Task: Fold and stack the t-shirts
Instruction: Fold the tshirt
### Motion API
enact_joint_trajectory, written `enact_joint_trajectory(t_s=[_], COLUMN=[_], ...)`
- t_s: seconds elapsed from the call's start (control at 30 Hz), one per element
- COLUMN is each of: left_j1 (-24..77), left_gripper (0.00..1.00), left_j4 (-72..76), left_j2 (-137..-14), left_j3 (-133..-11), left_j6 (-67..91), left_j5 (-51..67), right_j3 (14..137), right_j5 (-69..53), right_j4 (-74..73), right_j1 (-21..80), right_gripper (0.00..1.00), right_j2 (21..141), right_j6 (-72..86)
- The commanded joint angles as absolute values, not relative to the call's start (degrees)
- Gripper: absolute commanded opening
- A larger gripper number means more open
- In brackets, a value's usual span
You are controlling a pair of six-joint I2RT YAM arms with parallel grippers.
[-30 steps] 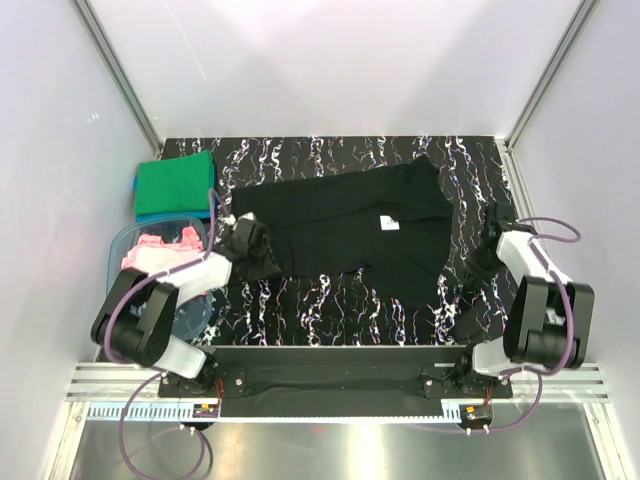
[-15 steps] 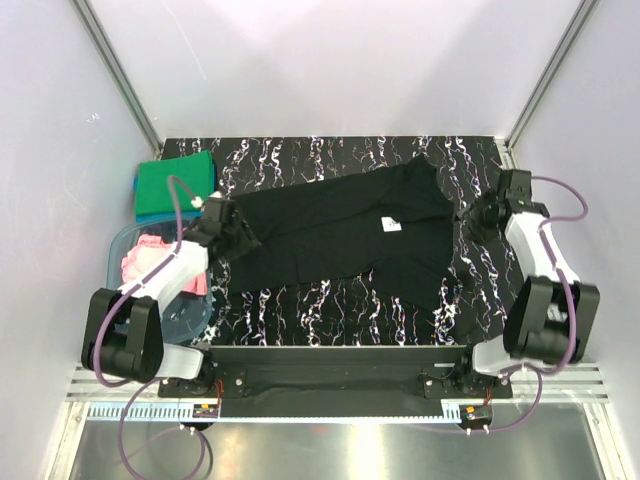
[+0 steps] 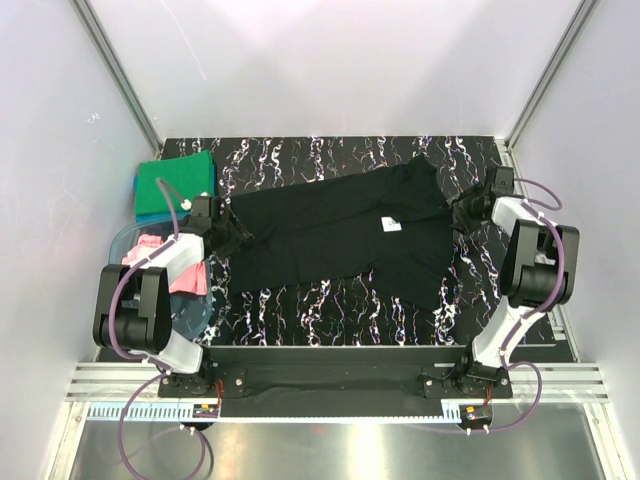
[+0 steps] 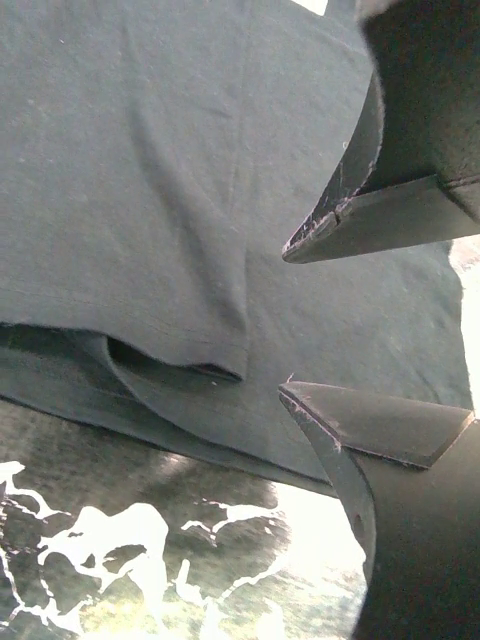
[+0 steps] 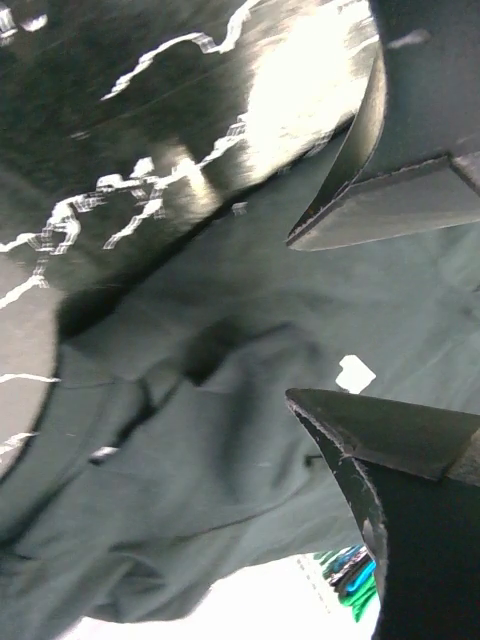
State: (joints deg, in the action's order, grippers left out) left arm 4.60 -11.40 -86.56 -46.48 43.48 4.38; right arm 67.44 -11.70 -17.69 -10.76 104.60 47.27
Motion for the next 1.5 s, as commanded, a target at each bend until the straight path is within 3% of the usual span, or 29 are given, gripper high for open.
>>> enact_joint_trajectory(t_s=[0.0, 0.07, 0.2, 0.23, 0.3, 0.47, 1.47], left_j1=[4.2, 4.2, 4.1, 4.1, 4.1, 4.1, 10.8], left_gripper=[0.57, 0.57, 0.57, 0.57, 0.57, 0.54, 0.50], left_j4=[-6.2, -5.3, -3.1, -2.1, -2.1, -1.8, -5.3], left_j2=[-87.6, -88.6, -89.2, -89.0, -88.9, -89.6, -92.7], left_j3=[-48.3, -48.3, -47.8, -47.4, -47.5, -48.4, -51.3], left_j6=[45.1, 45.5, 46.4, 46.6, 46.8, 47.7, 49.0], left_j5=[4.0, 3.3, 2.4, 1.9, 1.2, -0.6, -7.0], right_j3=[71.2, 71.9, 72.5, 72.7, 73.4, 73.5, 68.4], right_j5=[-13.1, -13.1, -14.0, -14.0, -13.7, -13.9, -5.5], right_j4=[-11.4, -10.6, -8.5, -8.4, -8.9, -9.1, -16.9], right_j1=[-10.5, -10.5, -10.5, -10.5, -10.5, -10.5, -15.4], right_gripper=[0.64, 0.64, 0.49, 0.40, 0.34, 0.00, 0.00], right_j2=[107.2, 109.4, 110.9, 110.8, 110.5, 110.2, 99.7], right_j6=[49.4, 49.7, 49.9, 49.8, 49.5, 49.2, 42.3])
